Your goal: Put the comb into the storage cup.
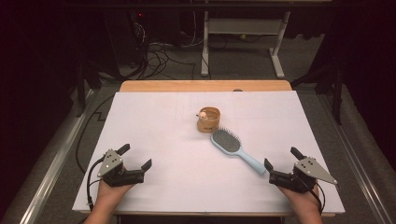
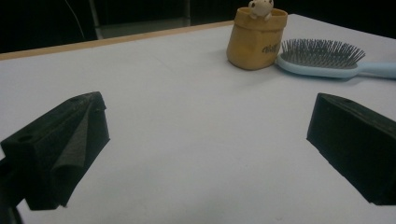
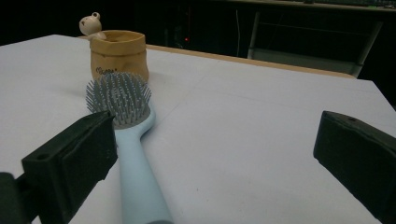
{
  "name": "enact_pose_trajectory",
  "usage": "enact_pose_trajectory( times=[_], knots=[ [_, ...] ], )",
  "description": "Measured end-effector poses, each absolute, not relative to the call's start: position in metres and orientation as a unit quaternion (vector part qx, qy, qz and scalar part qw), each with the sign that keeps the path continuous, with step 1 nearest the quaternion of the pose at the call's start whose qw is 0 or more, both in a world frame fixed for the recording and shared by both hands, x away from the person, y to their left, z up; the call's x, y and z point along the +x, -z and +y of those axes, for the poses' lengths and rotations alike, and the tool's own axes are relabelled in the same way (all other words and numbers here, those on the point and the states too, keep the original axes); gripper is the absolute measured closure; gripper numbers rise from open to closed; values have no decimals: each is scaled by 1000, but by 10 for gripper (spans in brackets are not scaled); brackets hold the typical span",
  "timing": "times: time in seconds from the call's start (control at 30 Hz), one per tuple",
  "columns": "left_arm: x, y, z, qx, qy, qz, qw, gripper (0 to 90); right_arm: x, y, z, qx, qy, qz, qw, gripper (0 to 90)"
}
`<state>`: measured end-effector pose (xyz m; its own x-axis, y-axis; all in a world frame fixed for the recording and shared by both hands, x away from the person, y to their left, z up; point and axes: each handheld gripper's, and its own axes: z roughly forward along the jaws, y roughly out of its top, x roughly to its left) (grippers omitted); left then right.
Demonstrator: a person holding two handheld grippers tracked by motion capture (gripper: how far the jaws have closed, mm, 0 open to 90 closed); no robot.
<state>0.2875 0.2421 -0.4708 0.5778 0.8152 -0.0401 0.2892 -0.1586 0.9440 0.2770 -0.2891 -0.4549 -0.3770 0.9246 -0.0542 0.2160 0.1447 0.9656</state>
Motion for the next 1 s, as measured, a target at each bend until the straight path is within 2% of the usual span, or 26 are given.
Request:
enact_pose_trajectory(
  times=[0.6, 1.0],
  knots=[
    [289, 471, 246, 708, -260, 390, 528, 1, 276, 454, -291, 430, -496, 663, 359, 1],
    [290, 470, 244, 716, -245, 386, 528, 1, 276, 452, -291, 432, -493, 666, 357, 9]
  ],
)
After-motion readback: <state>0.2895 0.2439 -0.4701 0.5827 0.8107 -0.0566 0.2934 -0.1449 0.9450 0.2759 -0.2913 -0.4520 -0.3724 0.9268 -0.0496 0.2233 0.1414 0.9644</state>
